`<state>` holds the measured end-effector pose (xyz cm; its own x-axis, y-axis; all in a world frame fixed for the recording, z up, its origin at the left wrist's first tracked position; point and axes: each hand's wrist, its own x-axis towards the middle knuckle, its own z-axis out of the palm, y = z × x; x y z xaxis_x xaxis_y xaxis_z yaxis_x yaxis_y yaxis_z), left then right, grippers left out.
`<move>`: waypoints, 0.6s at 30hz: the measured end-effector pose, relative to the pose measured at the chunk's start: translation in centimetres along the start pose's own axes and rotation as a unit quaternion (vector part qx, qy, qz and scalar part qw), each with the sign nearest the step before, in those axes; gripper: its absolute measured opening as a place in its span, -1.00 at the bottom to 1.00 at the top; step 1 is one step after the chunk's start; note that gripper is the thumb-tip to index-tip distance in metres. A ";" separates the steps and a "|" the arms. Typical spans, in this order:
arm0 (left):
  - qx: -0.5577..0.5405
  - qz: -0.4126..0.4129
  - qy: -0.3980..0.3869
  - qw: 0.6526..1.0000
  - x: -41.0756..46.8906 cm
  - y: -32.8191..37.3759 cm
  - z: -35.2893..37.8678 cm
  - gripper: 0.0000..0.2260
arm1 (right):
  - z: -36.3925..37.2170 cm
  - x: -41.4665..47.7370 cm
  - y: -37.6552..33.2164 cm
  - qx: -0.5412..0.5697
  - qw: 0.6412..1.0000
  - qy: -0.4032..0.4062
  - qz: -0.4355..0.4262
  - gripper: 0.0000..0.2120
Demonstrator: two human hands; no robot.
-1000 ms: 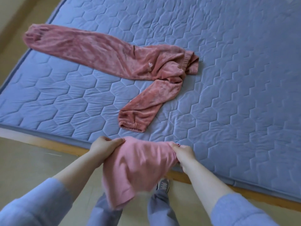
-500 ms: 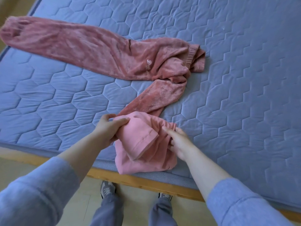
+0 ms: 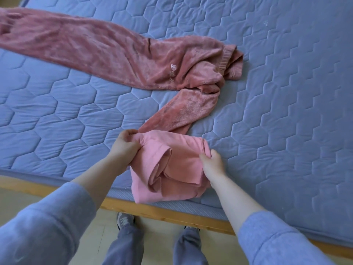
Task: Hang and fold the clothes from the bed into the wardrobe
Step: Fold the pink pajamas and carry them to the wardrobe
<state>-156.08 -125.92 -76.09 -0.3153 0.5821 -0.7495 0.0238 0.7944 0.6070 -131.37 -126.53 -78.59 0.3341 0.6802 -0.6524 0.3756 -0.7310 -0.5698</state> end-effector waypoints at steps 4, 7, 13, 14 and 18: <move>0.087 0.081 0.002 0.993 -0.5 -1.1 0.5 -0.48 | -0.5 -0.5 0.2 -0.071 0.997 0.010 -0.002 -0.72; 0.060 0.063 -0.017 0.996 -0.8 -1.5 0.5 -0.10 | -0.1 -2.4 0.7 -0.159 0.975 0.090 -0.124 -0.65; -0.003 -0.006 -0.096 0.995 -0.4 -0.7 -0.3 -0.02 | 1.2 -3.2 1.5 -0.181 0.983 -0.007 0.006 -0.67; 0.017 -0.006 -0.096 0.995 -0.4 -0.6 -0.4 -0.06 | 1.2 -3.0 1.6 -0.164 0.986 -0.024 0.025 -0.70; 0.133 0.037 -0.068 0.988 -0.5 -0.7 -0.7 -0.29 | 0.7 -2.4 1.7 -0.051 0.996 -0.075 0.024 -0.75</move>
<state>-156.56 -126.90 -75.93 -0.1735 0.6442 -0.7449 0.2956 0.7556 0.5845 -132.18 -129.50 -78.35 0.2229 0.6236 -0.7493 0.4516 -0.7472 -0.4876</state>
